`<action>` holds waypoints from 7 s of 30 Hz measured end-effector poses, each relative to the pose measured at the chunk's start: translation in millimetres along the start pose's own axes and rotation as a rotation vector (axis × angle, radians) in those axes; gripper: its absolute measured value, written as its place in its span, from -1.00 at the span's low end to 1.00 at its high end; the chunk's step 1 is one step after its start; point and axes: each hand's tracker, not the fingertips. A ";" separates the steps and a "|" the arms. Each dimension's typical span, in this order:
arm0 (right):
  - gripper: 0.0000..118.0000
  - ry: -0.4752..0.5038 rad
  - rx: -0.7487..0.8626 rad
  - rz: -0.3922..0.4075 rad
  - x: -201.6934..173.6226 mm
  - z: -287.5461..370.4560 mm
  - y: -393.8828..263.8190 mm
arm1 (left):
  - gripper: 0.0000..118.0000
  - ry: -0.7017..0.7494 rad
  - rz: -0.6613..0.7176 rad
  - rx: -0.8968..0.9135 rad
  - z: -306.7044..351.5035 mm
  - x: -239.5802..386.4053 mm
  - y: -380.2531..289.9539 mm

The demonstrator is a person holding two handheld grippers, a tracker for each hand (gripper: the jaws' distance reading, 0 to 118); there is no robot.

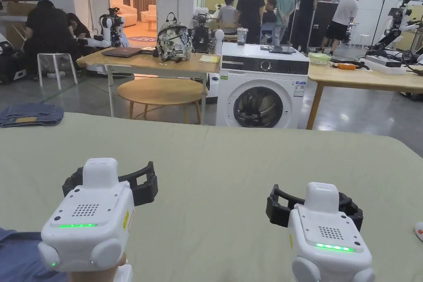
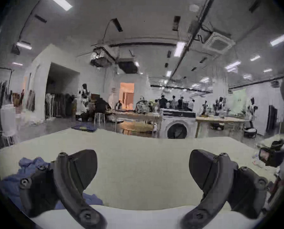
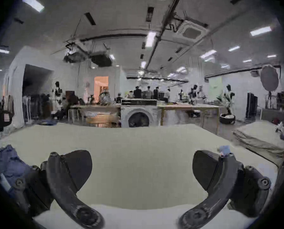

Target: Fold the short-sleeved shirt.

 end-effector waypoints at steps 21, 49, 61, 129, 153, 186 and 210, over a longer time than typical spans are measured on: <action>-1.00 -0.011 0.022 0.032 -10.7 12.8 0.8 | -0.88 -0.001 -0.132 0.004 19.1 22.2 3.6; -1.00 0.246 -0.061 0.040 -127.7 27.9 2.2 | -1.00 0.243 -0.107 -0.209 52.0 -126.5 20.2; -1.00 0.389 -0.132 0.097 -196.3 25.5 -19.2 | -1.00 0.320 0.064 -0.620 75.8 -272.3 -3.1; -1.00 0.017 -0.087 0.001 15.2 44.3 6.7 | -1.00 -0.363 -0.065 -0.367 -66.6 52.7 142.2; -1.00 -0.123 -0.187 -0.054 93.8 56.6 -26.6 | -0.54 -0.672 -0.069 -0.572 -30.7 199.4 -0.2; -1.00 0.052 -0.203 0.034 16.2 25.2 -28.1 | -1.00 -0.137 0.126 -0.836 -44.5 -71.4 -59.9; -1.00 -0.022 -0.325 0.034 65.3 -9.4 -55.9 | -1.00 -0.045 -0.148 -1.099 -53.8 -26.2 -131.3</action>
